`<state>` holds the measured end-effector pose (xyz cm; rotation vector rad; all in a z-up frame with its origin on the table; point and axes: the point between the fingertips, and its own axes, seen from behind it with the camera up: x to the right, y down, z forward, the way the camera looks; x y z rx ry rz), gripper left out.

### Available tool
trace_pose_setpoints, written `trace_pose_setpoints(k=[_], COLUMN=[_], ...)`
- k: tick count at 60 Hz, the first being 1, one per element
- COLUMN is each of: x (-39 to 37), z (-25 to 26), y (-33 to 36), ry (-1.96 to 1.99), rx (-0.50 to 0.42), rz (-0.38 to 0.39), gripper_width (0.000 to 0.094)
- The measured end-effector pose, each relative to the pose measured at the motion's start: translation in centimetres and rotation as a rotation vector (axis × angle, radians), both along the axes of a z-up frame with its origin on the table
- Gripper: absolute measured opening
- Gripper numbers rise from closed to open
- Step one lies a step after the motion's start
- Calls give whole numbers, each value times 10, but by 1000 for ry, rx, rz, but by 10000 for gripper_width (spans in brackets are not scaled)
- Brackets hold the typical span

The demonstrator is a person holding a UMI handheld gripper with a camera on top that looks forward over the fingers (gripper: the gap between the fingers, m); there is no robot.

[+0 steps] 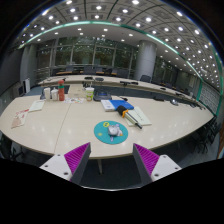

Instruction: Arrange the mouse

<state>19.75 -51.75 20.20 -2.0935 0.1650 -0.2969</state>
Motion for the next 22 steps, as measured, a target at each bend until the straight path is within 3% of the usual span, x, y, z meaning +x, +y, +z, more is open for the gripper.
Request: trace_pose_setpoints(k=[22], x=[-20], z=[24], y=[-52], ry=[-12], rx=[30], rz=[-7], gripper_width=[854])
